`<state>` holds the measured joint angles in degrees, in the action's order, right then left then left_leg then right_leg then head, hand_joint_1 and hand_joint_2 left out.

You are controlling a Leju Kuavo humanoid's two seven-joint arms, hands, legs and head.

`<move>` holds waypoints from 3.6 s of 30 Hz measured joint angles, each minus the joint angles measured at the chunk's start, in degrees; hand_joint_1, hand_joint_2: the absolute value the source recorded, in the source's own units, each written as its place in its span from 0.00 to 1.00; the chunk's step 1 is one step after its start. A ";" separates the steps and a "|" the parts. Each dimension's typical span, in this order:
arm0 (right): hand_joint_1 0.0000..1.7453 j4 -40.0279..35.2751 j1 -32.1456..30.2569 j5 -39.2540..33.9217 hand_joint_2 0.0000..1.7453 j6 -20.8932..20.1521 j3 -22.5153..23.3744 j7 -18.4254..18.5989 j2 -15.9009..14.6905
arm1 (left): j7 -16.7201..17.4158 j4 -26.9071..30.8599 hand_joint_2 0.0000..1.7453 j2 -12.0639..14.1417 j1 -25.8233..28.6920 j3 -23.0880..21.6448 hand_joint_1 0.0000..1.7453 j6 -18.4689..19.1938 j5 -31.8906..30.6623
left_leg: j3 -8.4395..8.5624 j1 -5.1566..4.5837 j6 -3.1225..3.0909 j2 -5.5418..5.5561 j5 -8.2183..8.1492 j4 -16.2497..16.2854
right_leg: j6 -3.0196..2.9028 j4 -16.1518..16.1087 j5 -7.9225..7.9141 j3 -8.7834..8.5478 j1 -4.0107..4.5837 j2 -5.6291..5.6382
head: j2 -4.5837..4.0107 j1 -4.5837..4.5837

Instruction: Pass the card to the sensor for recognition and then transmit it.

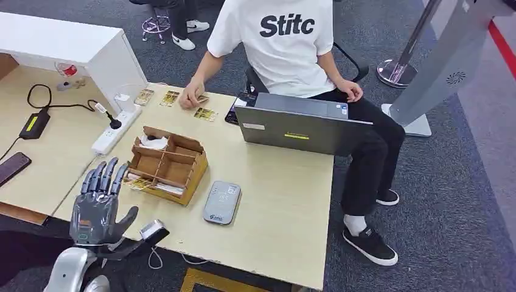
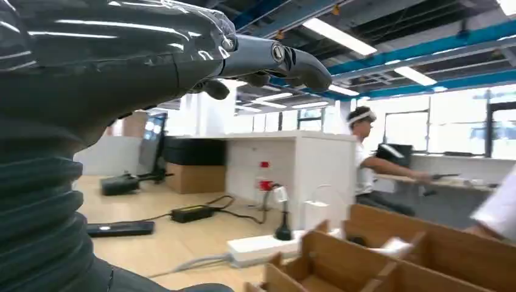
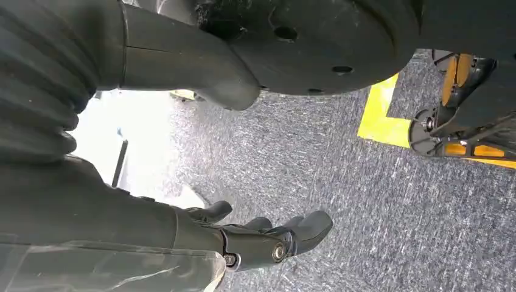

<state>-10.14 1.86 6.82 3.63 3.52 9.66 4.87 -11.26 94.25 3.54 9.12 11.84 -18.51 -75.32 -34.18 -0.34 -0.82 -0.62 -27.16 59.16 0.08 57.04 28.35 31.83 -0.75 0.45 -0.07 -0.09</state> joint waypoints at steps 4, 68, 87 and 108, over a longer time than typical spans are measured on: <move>0.00 0.00 0.02 0.77 1.00 -0.24 0.00 -0.04 0.00 | 0.07 -3.77 1.00 0.92 -2.01 3.97 0.00 0.65 -1.47 | -0.01 0.00 0.00 0.01 0.00 0.00 | 0.00 0.00 0.00 0.00 0.00 -0.01 | 0.00 0.02; 0.00 0.00 0.21 5.42 1.00 -1.84 0.39 -0.04 0.00 | -0.04 -30.82 1.00 2.93 -16.10 -0.01 1.00 -8.85 -4.46 | 0.01 -0.01 0.00 -0.01 0.00 0.01 | -0.01 -0.01 -0.02 0.02 -0.01 0.03 | 0.00 0.02; 0.00 0.00 0.20 6.42 1.00 -1.86 1.42 -0.17 0.00 | -0.35 -23.16 1.00 1.68 -16.57 -0.65 1.00 -11.34 -2.47 | 0.01 -0.01 0.00 -0.02 0.00 0.02 | -0.01 -0.01 -0.02 0.02 -0.01 0.03 | 0.00 0.00; 0.00 0.00 0.18 7.67 1.00 -1.99 2.25 -0.61 0.02 | 0.85 -11.50 1.00 0.90 -19.46 -0.67 1.00 -8.07 -1.77 | 0.01 -0.01 -0.01 -0.01 0.00 0.02 | -0.01 -0.01 -0.04 0.01 -0.01 0.03 | 0.00 0.02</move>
<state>-10.14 2.04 14.49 1.64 5.77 9.05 4.90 -10.40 82.75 4.44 -10.34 11.17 -26.58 -77.09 -34.16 -0.35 -0.82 -0.63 -27.16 59.19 0.07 57.03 28.31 31.83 -0.76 0.48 -0.07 -0.07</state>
